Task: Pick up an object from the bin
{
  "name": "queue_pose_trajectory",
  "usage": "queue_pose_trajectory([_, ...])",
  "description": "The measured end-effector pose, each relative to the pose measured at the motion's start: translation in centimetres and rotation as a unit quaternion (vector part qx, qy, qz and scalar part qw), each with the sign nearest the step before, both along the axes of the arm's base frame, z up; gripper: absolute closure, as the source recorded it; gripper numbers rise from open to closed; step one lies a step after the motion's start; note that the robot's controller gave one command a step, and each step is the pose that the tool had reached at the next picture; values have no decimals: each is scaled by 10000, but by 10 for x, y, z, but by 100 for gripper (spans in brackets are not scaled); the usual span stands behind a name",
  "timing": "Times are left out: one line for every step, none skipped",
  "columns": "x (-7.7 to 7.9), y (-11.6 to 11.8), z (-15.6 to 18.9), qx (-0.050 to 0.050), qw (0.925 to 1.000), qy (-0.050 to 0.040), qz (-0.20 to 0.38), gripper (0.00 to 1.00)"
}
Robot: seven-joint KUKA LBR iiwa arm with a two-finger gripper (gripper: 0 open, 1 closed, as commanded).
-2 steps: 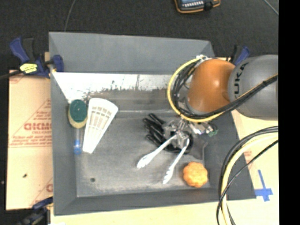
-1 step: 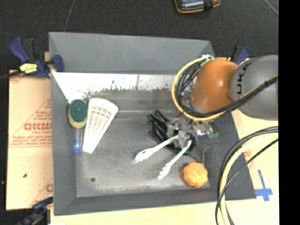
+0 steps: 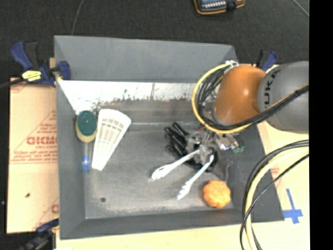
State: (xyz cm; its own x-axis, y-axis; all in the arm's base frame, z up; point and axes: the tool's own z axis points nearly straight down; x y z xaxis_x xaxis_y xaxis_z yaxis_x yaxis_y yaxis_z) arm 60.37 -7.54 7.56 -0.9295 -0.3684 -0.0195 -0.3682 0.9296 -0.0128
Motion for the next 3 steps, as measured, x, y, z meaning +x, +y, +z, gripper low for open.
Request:
queue_pose_trajectory([-36, -21, -1, -36, 9914, -76, 1305, 100])
queue_pose_trajectory([-33, -20, 0, -32, 9929, -46, 1191, 100])
queue_pose_trajectory([-9, -61, 109, -53, 9816, -58, 1906, 100])
